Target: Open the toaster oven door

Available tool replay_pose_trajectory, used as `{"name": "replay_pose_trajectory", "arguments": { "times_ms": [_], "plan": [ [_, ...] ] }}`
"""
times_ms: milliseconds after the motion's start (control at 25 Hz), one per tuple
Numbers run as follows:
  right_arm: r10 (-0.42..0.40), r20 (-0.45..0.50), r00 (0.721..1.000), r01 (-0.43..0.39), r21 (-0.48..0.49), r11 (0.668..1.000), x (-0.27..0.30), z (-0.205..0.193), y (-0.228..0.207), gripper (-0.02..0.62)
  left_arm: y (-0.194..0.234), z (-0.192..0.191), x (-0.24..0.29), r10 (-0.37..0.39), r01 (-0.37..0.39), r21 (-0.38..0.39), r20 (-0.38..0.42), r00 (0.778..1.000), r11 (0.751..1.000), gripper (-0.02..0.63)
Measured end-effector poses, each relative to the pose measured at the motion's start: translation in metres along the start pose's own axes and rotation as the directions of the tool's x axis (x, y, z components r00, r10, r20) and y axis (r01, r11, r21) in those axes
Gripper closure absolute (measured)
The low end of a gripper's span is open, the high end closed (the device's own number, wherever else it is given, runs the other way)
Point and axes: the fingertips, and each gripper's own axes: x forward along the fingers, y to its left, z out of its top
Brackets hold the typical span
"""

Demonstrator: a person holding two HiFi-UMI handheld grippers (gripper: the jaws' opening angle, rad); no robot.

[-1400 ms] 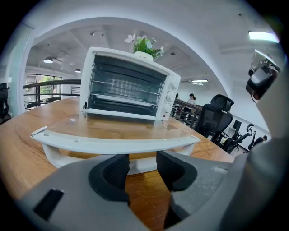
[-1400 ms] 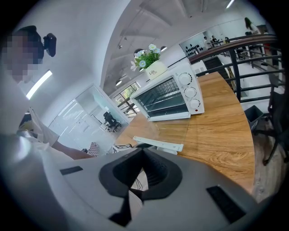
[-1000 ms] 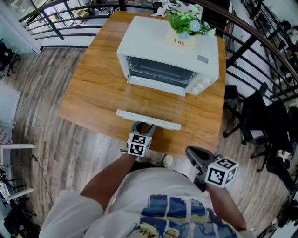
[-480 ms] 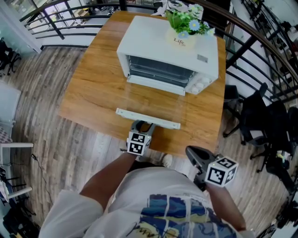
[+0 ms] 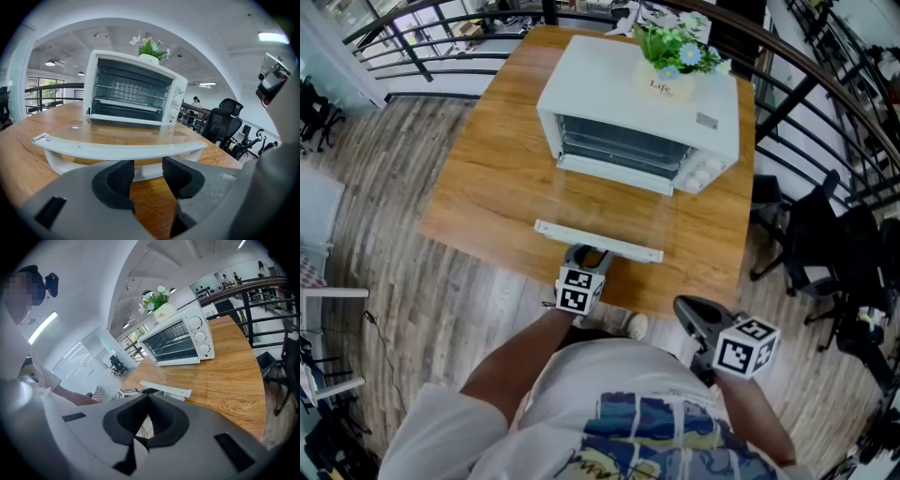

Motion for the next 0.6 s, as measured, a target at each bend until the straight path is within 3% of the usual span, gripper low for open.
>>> {"name": "replay_pose_trajectory", "arguments": {
  "times_ms": [600],
  "plan": [
    [0.003, 0.010, 1.000, -0.003, -0.024, 1.000, -0.0017, 0.0019, 0.0040, 0.594, -0.0008, 0.0025, -0.0028, -0.013, 0.013, 0.007, -0.007, 1.000, 1.000, 0.423]
  ]
}}
